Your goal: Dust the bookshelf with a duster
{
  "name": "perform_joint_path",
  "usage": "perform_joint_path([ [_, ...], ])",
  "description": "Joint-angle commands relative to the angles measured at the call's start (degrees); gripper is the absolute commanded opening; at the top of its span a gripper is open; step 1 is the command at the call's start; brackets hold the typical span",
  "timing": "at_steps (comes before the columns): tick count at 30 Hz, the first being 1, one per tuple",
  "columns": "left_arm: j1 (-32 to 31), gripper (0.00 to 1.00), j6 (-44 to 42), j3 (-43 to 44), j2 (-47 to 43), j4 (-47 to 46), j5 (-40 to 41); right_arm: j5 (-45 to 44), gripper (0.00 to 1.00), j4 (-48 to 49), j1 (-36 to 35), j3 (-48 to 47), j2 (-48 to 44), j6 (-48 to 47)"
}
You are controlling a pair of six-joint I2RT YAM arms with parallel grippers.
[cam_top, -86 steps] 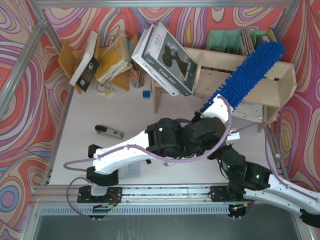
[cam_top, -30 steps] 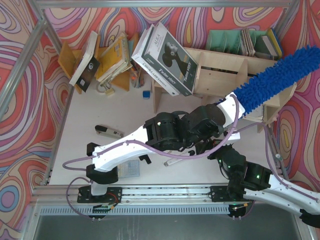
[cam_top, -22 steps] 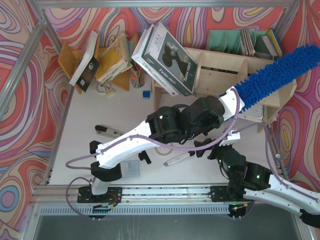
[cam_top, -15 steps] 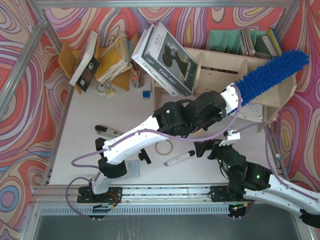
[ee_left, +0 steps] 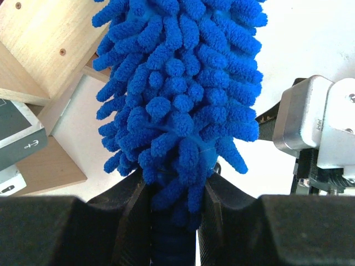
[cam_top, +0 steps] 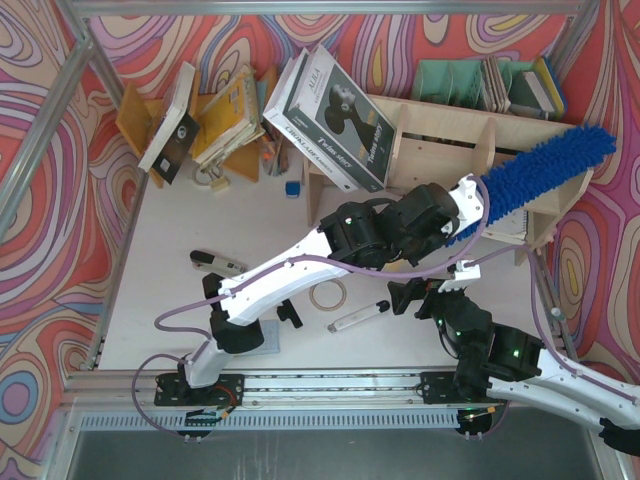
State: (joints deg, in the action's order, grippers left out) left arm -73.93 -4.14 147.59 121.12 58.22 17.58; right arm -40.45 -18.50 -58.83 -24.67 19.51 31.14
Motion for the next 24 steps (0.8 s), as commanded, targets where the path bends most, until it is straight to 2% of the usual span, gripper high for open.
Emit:
perform_joint_path([
  [1, -0.18, 0.00, 0.32, 1.10, -1.44, -0.68, -2.81, -1.04, 0.99, -0.41, 0.03, 0.13, -0.48, 0.33],
  [4, -0.86, 0.00, -0.33, -1.90, -3.99, -2.38, -2.90, -1.13, 0.99, -0.38, 0.03, 0.14, -0.44, 0.26],
  [9, -2.89, 0.00, -1.22, -12.42, -11.16, -9.17, -2.72, -1.14, 0.99, -0.38, 0.03, 0.14, -0.44, 0.27],
  [13, -5.36, 0.00, -1.04, -17.43, -16.11, -14.21, 2.83, -1.08, 0.99, -0.40, 0.02, 0.14, -0.44, 0.31],
  [16, -7.55, 0.00, -0.47, -17.83, -17.75, -15.83, 9.51, -1.17, 0.99, -0.39, 0.03, 0.14, -0.31, 0.32],
  [24, -14.80, 0.00, 2.85, -17.86, -16.48, -14.59, 37.21, -1.17, 0.99, -0.37, 0.03, 0.14, -0.26, 0.28],
])
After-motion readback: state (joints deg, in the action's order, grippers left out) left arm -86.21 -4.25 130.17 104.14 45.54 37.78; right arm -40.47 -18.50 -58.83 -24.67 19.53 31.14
